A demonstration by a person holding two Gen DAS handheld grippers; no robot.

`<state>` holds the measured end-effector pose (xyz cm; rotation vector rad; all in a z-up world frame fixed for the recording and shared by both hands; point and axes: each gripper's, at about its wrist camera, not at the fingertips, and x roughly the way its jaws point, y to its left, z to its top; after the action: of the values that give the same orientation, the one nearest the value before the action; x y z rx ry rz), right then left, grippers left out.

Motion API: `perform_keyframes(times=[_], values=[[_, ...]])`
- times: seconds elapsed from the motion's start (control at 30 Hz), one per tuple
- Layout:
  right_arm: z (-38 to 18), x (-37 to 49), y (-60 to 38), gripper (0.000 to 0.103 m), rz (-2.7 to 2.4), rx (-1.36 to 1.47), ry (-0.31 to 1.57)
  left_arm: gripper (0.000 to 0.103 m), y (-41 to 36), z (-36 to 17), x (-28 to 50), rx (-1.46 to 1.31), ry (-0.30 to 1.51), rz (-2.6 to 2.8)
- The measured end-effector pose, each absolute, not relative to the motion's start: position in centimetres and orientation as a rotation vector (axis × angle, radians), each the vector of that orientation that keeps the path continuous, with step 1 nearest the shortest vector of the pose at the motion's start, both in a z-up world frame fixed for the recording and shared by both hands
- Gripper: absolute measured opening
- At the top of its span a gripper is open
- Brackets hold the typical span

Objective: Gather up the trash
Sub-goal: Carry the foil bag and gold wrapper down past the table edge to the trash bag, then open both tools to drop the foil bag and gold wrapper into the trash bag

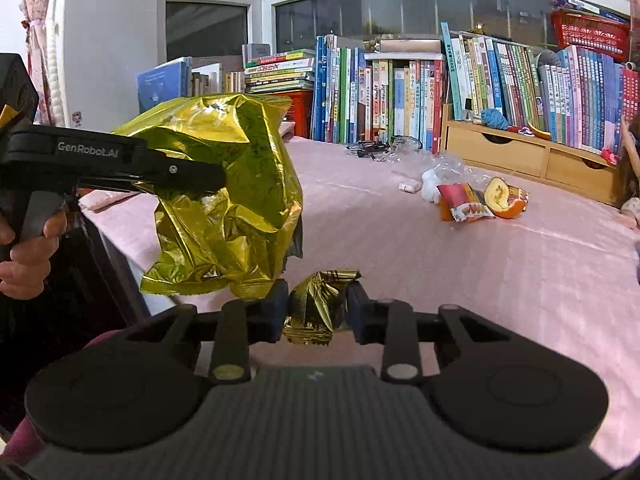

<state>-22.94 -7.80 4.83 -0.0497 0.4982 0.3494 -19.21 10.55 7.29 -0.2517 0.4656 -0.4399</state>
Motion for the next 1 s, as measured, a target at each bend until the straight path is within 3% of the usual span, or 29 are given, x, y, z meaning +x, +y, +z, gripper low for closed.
perform_keyframes(times=[0.43,0.7,1.0], values=[[1.9,-29.5,-7.7,0.037,0.309,0.001,0.631,0.041,9.8,4.8,-27.2,-0.126,0.639,-0.538],[-3.4,-29.8,-7.5,0.037,0.259,0.044,0.780,0.041,6.8,-1.3,-27.3,-0.041,0.959,-0.494],[-9.0,-29.2,-7.0,0.037,0.211,0.096,0.910,0.041,3.7,-9.5,-25.8,0.148,1.176,-0.348]])
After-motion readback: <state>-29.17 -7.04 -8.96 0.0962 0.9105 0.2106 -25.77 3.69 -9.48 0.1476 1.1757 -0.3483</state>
